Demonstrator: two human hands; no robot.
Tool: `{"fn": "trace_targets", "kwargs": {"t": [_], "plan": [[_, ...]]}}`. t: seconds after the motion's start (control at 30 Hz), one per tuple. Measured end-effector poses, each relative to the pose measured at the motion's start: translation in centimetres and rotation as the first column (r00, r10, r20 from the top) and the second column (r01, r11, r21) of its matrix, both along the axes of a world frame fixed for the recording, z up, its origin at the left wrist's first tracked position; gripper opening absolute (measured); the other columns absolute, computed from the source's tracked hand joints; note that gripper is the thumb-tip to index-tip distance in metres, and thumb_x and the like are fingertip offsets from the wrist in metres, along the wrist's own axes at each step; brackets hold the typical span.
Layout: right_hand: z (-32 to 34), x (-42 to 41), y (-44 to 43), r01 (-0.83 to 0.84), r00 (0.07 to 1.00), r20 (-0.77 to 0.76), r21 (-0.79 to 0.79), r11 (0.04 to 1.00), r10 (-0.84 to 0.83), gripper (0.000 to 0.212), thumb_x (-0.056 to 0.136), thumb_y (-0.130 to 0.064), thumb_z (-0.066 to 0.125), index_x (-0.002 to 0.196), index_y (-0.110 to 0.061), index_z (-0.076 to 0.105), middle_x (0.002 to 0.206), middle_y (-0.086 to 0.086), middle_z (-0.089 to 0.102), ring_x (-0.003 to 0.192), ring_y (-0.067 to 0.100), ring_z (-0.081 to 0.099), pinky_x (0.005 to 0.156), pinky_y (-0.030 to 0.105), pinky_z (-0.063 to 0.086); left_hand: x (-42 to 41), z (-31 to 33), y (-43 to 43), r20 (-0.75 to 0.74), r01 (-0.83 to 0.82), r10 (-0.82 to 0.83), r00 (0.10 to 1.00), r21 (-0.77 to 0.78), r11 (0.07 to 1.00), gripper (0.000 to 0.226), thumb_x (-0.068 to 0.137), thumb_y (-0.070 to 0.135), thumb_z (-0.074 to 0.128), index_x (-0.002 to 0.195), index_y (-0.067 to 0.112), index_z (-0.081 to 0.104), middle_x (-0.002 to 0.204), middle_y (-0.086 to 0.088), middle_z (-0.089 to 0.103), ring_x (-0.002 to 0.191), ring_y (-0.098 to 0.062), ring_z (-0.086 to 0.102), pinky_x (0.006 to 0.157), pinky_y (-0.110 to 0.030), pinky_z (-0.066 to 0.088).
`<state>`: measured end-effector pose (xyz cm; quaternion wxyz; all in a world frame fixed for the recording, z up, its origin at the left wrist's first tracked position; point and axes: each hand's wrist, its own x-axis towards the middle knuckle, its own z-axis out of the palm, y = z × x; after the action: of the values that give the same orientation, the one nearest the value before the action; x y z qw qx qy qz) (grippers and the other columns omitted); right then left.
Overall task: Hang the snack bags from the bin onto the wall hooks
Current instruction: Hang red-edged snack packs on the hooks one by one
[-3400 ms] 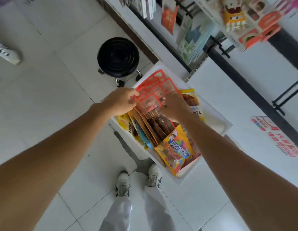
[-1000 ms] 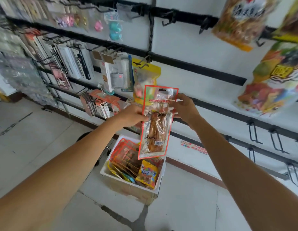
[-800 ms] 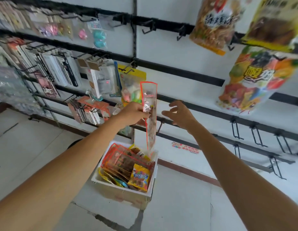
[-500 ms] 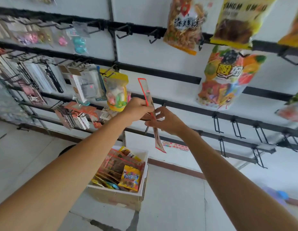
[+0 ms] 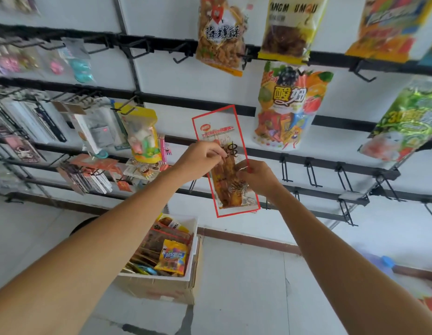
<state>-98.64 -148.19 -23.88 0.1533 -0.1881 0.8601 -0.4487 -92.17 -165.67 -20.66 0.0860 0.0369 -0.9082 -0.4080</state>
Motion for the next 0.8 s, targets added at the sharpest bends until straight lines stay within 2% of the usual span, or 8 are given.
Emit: {"fn": "trace_targets", "kwargs": {"t": [0.13, 0.23, 0.33, 0.43, 0.5, 0.57, 0.7, 0.8], "plan": [[0.6, -0.8, 2.7, -0.001, 0.998, 0.069, -0.013, 1.0, 0.002, 0.019, 0.09, -0.006, 0.054, 0.092, -0.019, 0.068, 0.094, 0.01, 0.066, 0.083, 0.025, 0.06, 0.072, 0.037, 0.053, 0.1, 0.2, 0.6, -0.114, 0.075, -0.111, 0.987, -0.284, 0.956, 0.026, 0.094, 0.012, 0.057, 0.116, 0.021, 0.067, 0.111, 0.007, 0.066, 0.104, -0.01, 0.061, 0.088, -0.026, 0.051], [1.0, -0.9, 4.3, -0.011, 0.996, 0.085, -0.022, 1.0, 0.013, 0.021, 0.091, -0.004, 0.052, 0.09, -0.018, 0.068, 0.088, 0.007, 0.063, 0.08, 0.021, 0.056, 0.07, 0.033, 0.047, -0.3, 0.7, 1.5, -0.16, 0.127, -0.271, 0.949, -0.593, 0.795, 0.042, 0.091, 0.01, 0.059, 0.131, 0.022, 0.058, 0.137, 0.002, 0.056, 0.128, -0.016, 0.049, 0.107, -0.037, 0.041], [0.7, -1.0, 5.8, 0.02, 0.994, 0.109, -0.08, 0.997, -0.011, 0.019, 0.092, -0.005, 0.053, 0.092, -0.017, 0.068, 0.087, 0.003, 0.063, 0.084, 0.02, 0.058, 0.072, 0.033, 0.049, -0.8, 0.6, 3.0, -0.266, 0.023, -0.243, 0.933, -0.628, 0.778, 0.055, 0.086, 0.011, 0.065, 0.138, 0.018, 0.051, 0.146, -0.006, 0.045, 0.137, -0.025, 0.039, 0.112, -0.045, 0.032], [0.2, -1.1, 7.5, 0.053, 0.987, 0.157, -0.168, 0.984, -0.026, 0.019, 0.093, -0.007, 0.056, 0.09, -0.021, 0.069, 0.091, 0.005, 0.066, 0.092, 0.026, 0.061, 0.081, 0.043, 0.054, -0.7, 0.8, 4.5, -0.335, -0.149, -0.01, 0.942, -0.445, 0.883, 0.071, 0.085, 0.02, 0.071, 0.147, 0.015, 0.035, 0.154, -0.012, 0.03, 0.141, -0.028, 0.03, 0.113, -0.047, 0.029], [0.0, -1.2, 8.4, 0.054, 0.983, 0.182, -0.201, 0.978, -0.017, 0.02, 0.093, -0.008, 0.057, 0.089, -0.022, 0.07, 0.093, 0.006, 0.067, 0.095, 0.027, 0.061, 0.088, 0.048, 0.053, -1.0, 1.4, 5.1, -0.205, -0.176, 0.153, 0.967, -0.099, 0.979, 0.083, 0.085, 0.026, 0.073, 0.15, 0.016, 0.022, 0.15, -0.009, 0.032, 0.134, -0.022, 0.041, 0.11, -0.039, 0.037], [0.1, -1.2, 9.0, 0.047, 0.979, 0.202, -0.235, 0.971, 0.001, 0.019, 0.093, -0.008, 0.058, 0.089, -0.022, 0.071, 0.093, 0.005, 0.068, 0.094, 0.026, 0.061, 0.089, 0.049, 0.051, -1.2, 2.2, 5.5, -0.021, -0.217, 0.231, 0.973, 0.269, 0.938, 0.088, 0.082, 0.035, 0.076, 0.15, 0.02, 0.021, 0.137, -0.003, 0.047, 0.117, -0.019, 0.059, 0.104, -0.038, 0.045], [0.5, -0.8, 9.7, -0.009, 0.973, 0.219, -0.27, 0.963, 0.07, 0.018, 0.094, -0.007, 0.058, 0.09, -0.019, 0.07, 0.089, 0.006, 0.068, 0.083, 0.019, 0.062, 0.077, 0.037, 0.05, -1.1, 3.1, 6.8, 0.0, -0.189, 0.223, 0.975, 0.534, 0.824, 0.017, 0.09, 0.02, 0.068, 0.107, 0.017, 0.066, 0.101, -0.004, 0.074, 0.097, -0.023, 0.071, 0.093, -0.045, 0.055], [0.9, -0.4, 9.9, -0.035, 0.966, 0.237, -0.273, 0.961, 0.102, 0.017, 0.095, -0.006, 0.056, 0.09, -0.018, 0.068, 0.084, 0.002, 0.067, 0.074, 0.012, 0.061, 0.068, 0.025, 0.048, -0.7, 3.4, 7.7, -0.023, -0.195, 0.25, 0.968, 0.559, 0.806, 0.003, 0.091, 0.018, 0.067, 0.091, 0.02, 0.07, 0.095, -0.003, 0.075, 0.092, -0.018, 0.071, 0.091, -0.044, 0.056]]}}
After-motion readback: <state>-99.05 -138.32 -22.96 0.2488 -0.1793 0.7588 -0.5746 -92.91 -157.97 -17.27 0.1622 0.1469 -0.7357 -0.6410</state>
